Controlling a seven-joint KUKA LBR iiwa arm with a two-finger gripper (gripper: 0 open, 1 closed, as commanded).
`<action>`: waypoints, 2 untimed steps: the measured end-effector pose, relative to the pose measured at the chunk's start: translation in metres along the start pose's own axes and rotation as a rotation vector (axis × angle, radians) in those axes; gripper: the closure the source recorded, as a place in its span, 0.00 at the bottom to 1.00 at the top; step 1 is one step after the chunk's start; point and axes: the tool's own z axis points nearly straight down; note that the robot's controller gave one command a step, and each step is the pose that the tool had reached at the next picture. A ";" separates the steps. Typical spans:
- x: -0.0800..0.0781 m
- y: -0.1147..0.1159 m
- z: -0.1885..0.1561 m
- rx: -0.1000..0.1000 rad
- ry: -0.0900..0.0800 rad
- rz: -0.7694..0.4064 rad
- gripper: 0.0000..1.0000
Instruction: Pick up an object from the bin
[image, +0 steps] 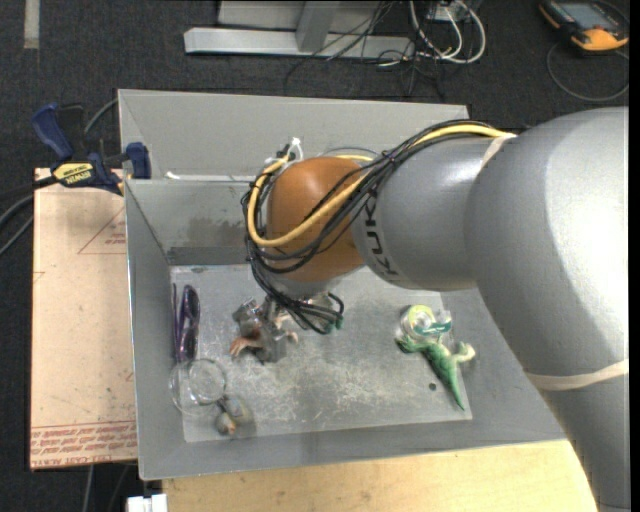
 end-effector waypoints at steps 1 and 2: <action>0.000 0.000 0.000 0.000 0.000 0.001 1.00; 0.008 0.000 -0.003 -0.001 -0.001 -0.013 1.00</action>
Offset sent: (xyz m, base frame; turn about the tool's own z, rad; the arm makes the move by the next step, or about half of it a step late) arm -0.0067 -0.0050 0.0038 -0.0152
